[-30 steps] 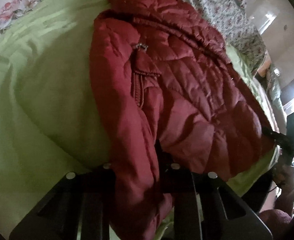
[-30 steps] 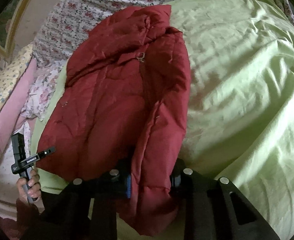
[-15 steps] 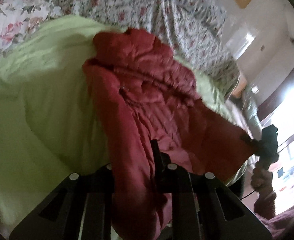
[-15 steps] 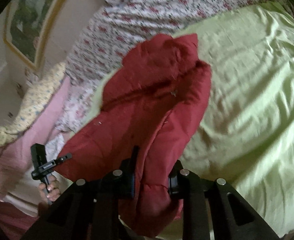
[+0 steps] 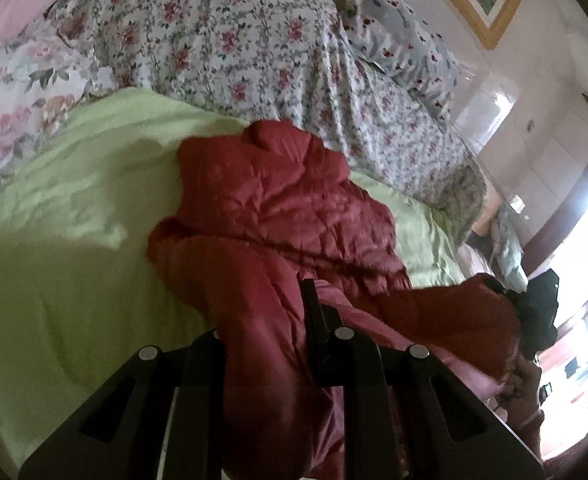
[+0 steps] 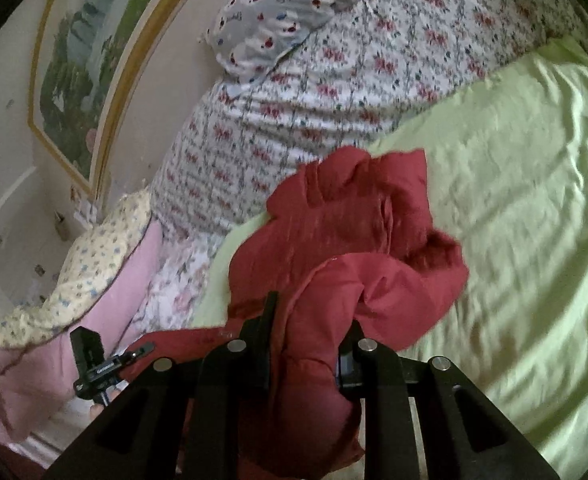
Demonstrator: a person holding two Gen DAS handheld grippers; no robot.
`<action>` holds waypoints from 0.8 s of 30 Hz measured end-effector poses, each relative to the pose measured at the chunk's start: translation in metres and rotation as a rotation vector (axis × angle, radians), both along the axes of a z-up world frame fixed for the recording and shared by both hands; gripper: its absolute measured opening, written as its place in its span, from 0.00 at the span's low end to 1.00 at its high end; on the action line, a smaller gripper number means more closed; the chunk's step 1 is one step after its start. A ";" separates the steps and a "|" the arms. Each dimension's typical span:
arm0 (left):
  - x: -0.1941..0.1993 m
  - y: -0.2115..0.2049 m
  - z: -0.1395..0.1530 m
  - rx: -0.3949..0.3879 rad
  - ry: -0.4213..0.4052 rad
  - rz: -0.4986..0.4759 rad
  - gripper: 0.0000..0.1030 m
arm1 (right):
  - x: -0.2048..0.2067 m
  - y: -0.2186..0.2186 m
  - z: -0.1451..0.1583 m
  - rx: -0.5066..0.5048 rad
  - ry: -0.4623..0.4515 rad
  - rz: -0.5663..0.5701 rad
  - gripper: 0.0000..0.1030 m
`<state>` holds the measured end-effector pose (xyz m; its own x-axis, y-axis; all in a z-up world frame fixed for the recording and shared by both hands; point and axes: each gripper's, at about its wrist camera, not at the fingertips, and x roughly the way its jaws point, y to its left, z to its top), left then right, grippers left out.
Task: Fold large clothes
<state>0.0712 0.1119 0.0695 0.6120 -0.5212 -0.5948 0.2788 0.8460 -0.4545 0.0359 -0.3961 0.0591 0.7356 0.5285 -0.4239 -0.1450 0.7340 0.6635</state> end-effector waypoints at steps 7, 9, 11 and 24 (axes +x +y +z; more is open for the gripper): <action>0.036 -0.012 0.016 0.038 -0.026 0.037 0.15 | 0.041 -0.005 0.012 -0.024 -0.016 -0.052 0.19; 0.047 -0.014 0.018 0.040 -0.021 0.050 0.15 | 0.053 -0.006 0.013 -0.027 -0.015 -0.065 0.19; 0.058 -0.015 0.018 0.036 -0.015 0.064 0.15 | 0.062 -0.006 0.013 -0.035 -0.013 -0.076 0.19; 0.137 -0.038 0.010 0.085 -0.009 0.139 0.15 | 0.136 -0.011 0.001 -0.058 0.018 -0.172 0.19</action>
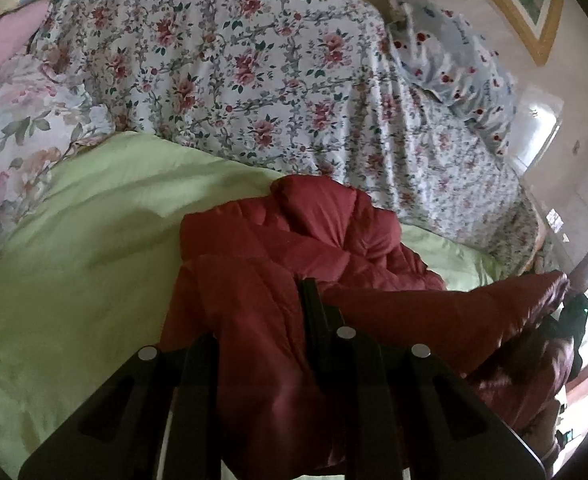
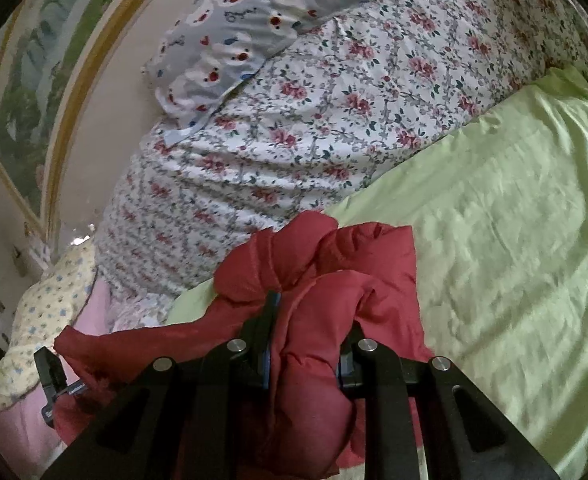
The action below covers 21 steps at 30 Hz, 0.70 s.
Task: Fold large clothes
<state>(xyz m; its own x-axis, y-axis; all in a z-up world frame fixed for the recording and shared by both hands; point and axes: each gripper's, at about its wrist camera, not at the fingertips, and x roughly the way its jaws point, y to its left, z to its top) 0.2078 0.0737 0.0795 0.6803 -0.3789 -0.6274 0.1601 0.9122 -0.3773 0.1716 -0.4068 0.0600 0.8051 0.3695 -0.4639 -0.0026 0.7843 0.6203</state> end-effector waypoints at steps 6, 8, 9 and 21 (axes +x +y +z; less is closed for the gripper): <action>0.043 -0.002 -0.015 0.003 0.050 0.020 0.16 | 0.035 -0.007 -0.013 -0.001 0.035 -0.036 0.20; 0.060 -0.002 -0.025 -0.009 0.078 0.020 0.16 | 0.050 -0.008 -0.021 -0.006 0.052 -0.048 0.19; 0.068 -0.002 -0.031 -0.011 0.090 0.020 0.16 | 0.055 -0.008 -0.024 -0.009 0.058 -0.052 0.19; 0.143 -0.012 -0.090 -0.027 0.172 0.043 0.19 | 0.125 -0.005 -0.076 -0.055 0.127 -0.116 0.20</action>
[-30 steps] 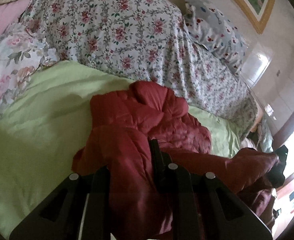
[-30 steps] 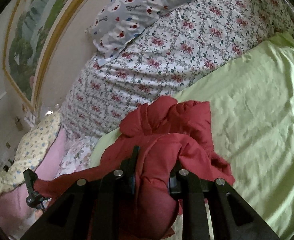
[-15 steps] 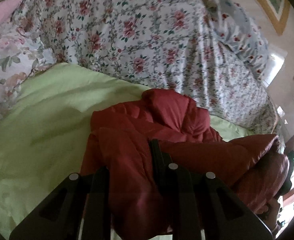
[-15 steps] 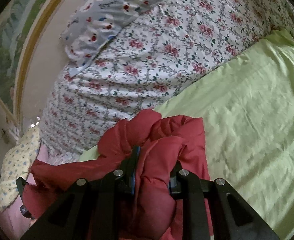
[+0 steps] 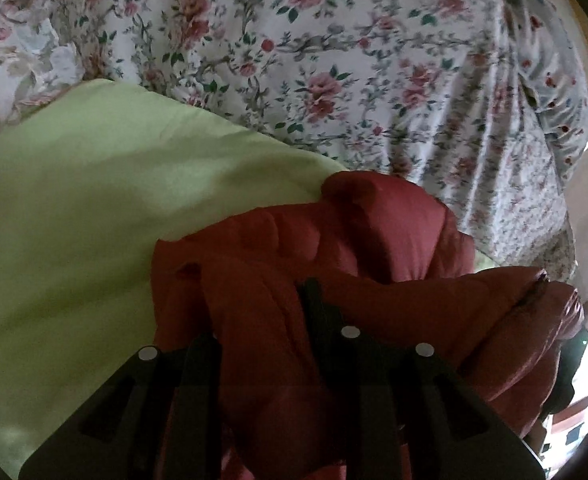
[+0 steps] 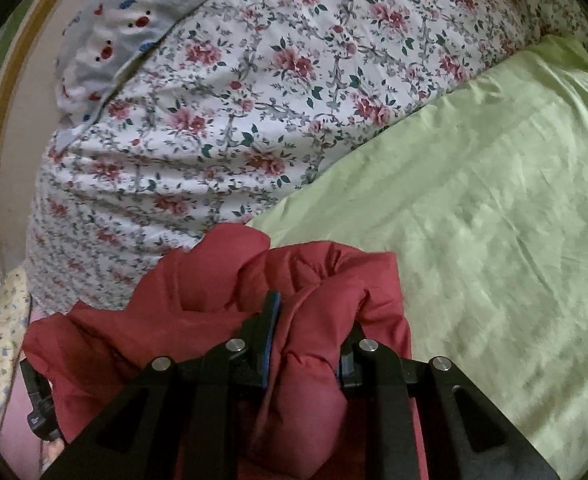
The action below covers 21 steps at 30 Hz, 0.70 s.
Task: Fold large clothes
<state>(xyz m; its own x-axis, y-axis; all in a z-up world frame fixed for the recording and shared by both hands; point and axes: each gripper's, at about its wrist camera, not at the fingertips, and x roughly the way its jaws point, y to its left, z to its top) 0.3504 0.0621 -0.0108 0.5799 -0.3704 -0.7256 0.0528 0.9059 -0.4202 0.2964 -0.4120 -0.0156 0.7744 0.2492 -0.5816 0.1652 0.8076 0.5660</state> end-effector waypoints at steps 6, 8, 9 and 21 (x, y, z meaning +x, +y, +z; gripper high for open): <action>0.021 -0.002 -0.013 -0.003 0.012 0.000 0.19 | 0.024 0.001 -0.013 -0.018 0.008 -0.019 0.20; 0.025 0.001 -0.016 -0.019 0.023 0.002 0.19 | 0.030 0.001 -0.017 -0.021 0.002 -0.024 0.20; 0.026 0.002 -0.015 -0.023 0.025 0.002 0.19 | 0.034 0.001 -0.020 -0.026 0.001 -0.027 0.20; -0.085 0.017 0.062 0.091 -0.226 0.048 0.62 | 0.047 0.005 -0.028 -0.062 0.009 -0.033 0.21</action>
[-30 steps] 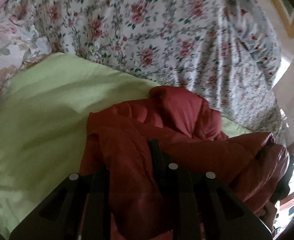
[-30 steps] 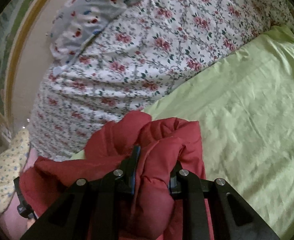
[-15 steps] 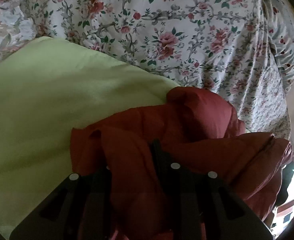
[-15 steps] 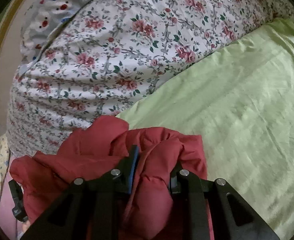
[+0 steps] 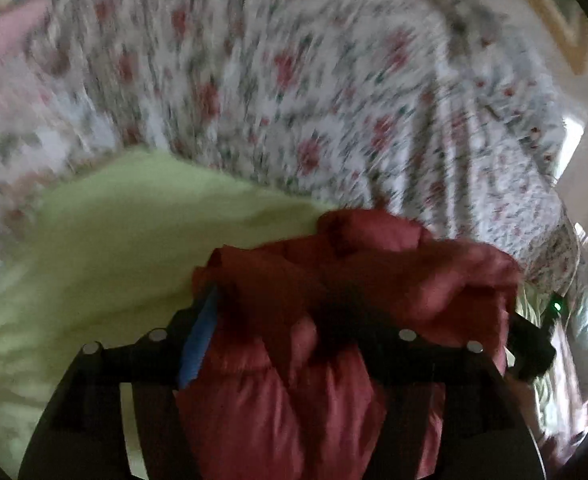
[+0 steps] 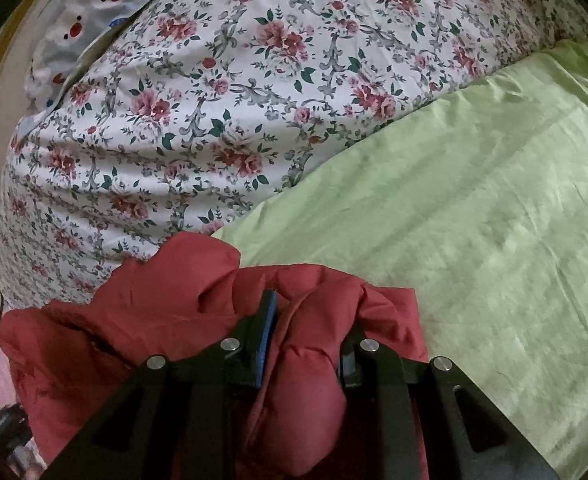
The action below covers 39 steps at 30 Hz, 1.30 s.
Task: Fold large clothes
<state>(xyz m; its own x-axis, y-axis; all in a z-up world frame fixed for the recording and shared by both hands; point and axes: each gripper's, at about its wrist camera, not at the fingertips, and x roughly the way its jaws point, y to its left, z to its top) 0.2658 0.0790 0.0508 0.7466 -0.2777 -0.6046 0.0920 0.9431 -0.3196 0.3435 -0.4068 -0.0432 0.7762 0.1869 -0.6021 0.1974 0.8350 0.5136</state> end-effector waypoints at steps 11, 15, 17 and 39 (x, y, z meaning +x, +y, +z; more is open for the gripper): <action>-0.031 -0.105 -0.035 0.196 0.054 -0.239 0.62 | 0.000 0.003 0.004 -0.014 -0.006 -0.002 0.25; -0.011 -0.122 -0.069 0.364 0.052 -0.140 0.66 | -0.008 0.004 0.019 -0.024 -0.014 0.018 0.34; -0.004 -0.121 -0.074 0.389 0.048 -0.121 0.66 | -0.019 0.003 0.033 -0.016 -0.035 0.022 0.45; 0.044 -0.059 -0.070 0.286 0.153 0.008 0.66 | -0.017 0.069 0.018 -0.321 0.082 0.260 0.59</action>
